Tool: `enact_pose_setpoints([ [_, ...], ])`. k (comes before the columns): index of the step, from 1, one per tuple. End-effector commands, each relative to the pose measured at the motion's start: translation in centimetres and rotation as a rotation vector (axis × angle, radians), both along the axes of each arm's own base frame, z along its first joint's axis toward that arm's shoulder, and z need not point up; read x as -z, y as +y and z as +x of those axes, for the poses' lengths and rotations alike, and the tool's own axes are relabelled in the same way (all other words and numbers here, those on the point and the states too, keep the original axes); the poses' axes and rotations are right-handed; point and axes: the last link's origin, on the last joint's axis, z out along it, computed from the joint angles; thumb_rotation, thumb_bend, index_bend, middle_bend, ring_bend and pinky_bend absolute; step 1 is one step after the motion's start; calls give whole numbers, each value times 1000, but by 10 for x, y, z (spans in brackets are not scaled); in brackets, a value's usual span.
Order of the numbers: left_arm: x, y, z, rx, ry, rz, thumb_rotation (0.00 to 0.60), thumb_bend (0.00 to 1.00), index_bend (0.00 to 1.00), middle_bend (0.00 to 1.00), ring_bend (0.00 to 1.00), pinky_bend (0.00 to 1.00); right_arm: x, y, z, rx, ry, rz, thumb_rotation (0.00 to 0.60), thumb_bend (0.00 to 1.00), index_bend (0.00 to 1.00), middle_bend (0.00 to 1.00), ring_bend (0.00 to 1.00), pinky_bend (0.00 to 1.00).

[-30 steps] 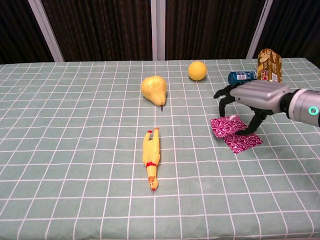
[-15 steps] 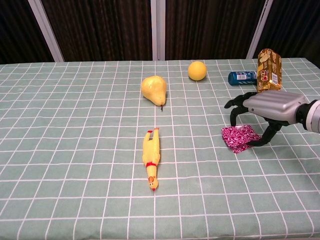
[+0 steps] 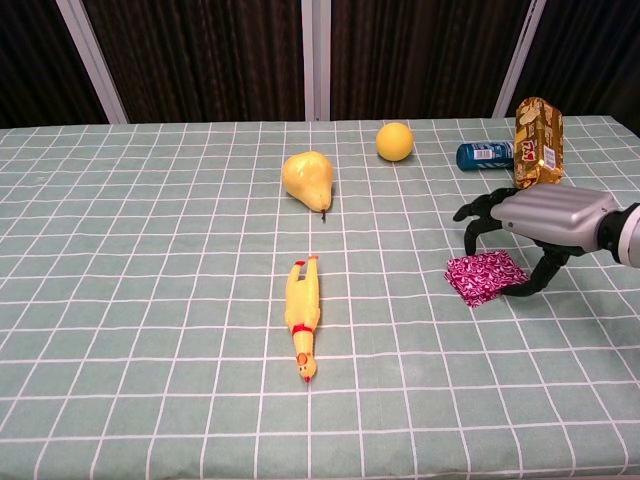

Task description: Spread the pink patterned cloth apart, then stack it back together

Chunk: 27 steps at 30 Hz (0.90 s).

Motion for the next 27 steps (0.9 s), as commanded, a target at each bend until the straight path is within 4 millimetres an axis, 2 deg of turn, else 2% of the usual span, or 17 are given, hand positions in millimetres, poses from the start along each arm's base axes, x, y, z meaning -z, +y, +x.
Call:
enact_pose_setpoints([
  [1,0,0,0,0,-1,0,600,34,255,231,167,144,0,0,-1,0,4,3,507,155,312,69,0,0],
  [9,0,0,0,0,-1,1,600,34,255,231,168,144,0,2,-2,-4,9,5,503,156,291,69,0,0],
  [12,-1,0,-1,-2,-3,5,600,34,255,231,167,144,-9,0,1,-1,-36,-28,505,155,271,70,0,0],
  [15,-1,0,-1,-2,-5,9,600,33,255,231,167,144,-32,-4,3,35,-136,-125,515,157,256,69,0,0],
  [19,-1,3,-2,-2,-10,15,600,34,255,231,168,144,-79,2,-7,123,-262,-313,593,158,204,68,0,0],
  [22,0,6,-2,4,-13,21,600,34,255,231,167,144,-112,18,-19,186,-311,-435,600,158,179,56,0,0],
  [27,0,12,0,26,-10,37,600,34,255,231,167,144,-152,55,-36,240,-347,-578,600,157,164,40,0,0],
])
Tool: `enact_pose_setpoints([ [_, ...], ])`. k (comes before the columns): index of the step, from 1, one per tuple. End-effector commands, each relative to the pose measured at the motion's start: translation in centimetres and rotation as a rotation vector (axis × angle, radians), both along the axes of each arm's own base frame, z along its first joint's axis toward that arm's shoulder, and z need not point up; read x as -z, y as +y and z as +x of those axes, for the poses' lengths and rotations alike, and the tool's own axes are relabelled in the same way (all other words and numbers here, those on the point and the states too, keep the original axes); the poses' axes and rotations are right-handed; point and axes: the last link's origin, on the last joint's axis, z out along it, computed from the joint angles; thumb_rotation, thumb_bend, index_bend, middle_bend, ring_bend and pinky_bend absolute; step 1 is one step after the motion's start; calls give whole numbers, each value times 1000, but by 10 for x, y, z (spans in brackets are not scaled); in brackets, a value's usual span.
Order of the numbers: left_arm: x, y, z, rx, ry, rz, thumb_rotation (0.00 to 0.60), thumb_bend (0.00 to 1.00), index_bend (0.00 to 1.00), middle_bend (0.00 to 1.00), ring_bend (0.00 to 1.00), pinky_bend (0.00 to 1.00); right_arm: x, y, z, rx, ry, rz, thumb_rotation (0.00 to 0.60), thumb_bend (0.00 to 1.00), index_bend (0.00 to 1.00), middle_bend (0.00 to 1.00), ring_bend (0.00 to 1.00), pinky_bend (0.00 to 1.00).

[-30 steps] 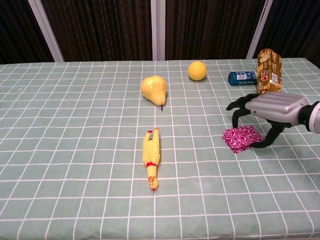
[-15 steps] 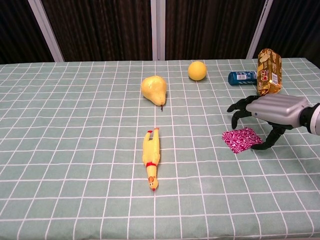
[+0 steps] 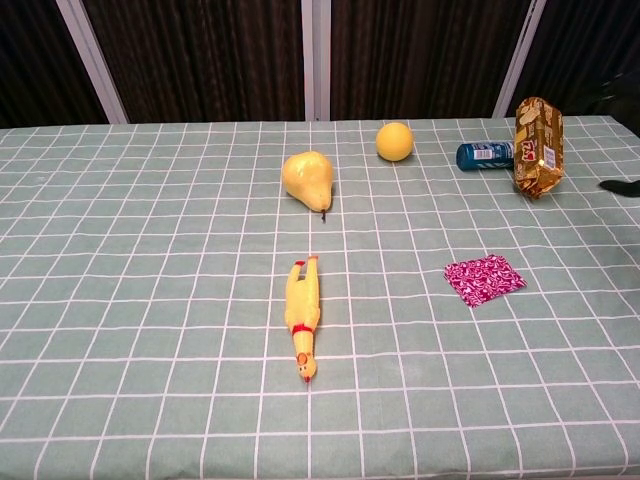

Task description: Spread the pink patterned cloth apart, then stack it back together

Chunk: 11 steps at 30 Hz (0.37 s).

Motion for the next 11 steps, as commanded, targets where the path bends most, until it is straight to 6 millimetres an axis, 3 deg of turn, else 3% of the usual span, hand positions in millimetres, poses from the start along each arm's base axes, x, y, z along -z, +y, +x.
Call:
enact_pose_setpoints([
  [1,0,3,2,14,1,11,600,34,255,231,167,144,-43,36,-17,80,-39,-145,600,158,162,38,0,0],
  [7,3,9,6,38,3,19,600,34,255,231,167,144,-66,74,-23,112,-82,-205,600,158,156,32,0,0],
  [11,2,11,8,51,5,32,600,33,255,231,167,144,-68,88,-22,112,-98,-202,600,158,154,32,0,0],
])
